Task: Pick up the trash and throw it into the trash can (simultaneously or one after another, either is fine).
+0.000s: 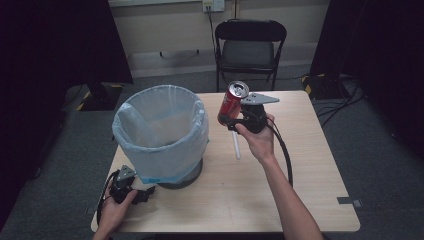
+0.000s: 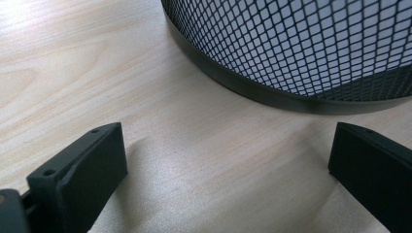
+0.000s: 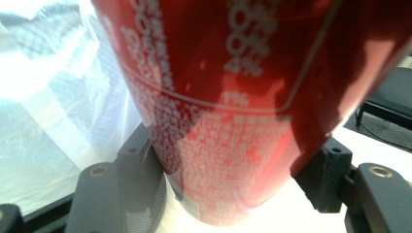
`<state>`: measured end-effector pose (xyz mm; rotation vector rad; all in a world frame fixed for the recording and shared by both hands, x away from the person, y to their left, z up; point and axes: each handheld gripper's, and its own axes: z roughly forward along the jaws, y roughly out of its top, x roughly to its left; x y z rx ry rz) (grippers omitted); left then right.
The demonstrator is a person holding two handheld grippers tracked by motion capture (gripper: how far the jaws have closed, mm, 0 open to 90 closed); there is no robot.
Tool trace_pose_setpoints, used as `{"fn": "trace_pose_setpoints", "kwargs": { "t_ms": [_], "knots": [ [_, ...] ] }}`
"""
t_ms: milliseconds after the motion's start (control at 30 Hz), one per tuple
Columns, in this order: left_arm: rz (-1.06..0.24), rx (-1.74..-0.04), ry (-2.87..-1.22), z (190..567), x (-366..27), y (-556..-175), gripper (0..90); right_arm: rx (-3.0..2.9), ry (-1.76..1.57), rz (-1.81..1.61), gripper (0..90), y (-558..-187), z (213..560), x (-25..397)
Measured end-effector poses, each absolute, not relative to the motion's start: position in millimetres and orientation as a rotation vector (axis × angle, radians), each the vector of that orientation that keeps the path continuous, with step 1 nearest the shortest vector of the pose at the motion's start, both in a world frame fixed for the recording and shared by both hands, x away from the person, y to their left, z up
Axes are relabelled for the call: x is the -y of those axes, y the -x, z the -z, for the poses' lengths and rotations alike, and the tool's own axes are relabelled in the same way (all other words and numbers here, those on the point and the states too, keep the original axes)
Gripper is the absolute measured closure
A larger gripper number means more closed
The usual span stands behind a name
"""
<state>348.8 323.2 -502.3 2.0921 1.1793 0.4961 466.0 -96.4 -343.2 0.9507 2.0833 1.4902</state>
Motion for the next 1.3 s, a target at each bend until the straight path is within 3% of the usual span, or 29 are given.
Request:
{"fn": "trace_pose_setpoints", "kwargs": {
  "t_ms": [1300],
  "knots": [
    [-0.496, -1.179, -2.092, 502, -323, -349, 0.0, -1.900, -0.854, -1.670, 34.8, -456, 277, 93]
  ]
}}
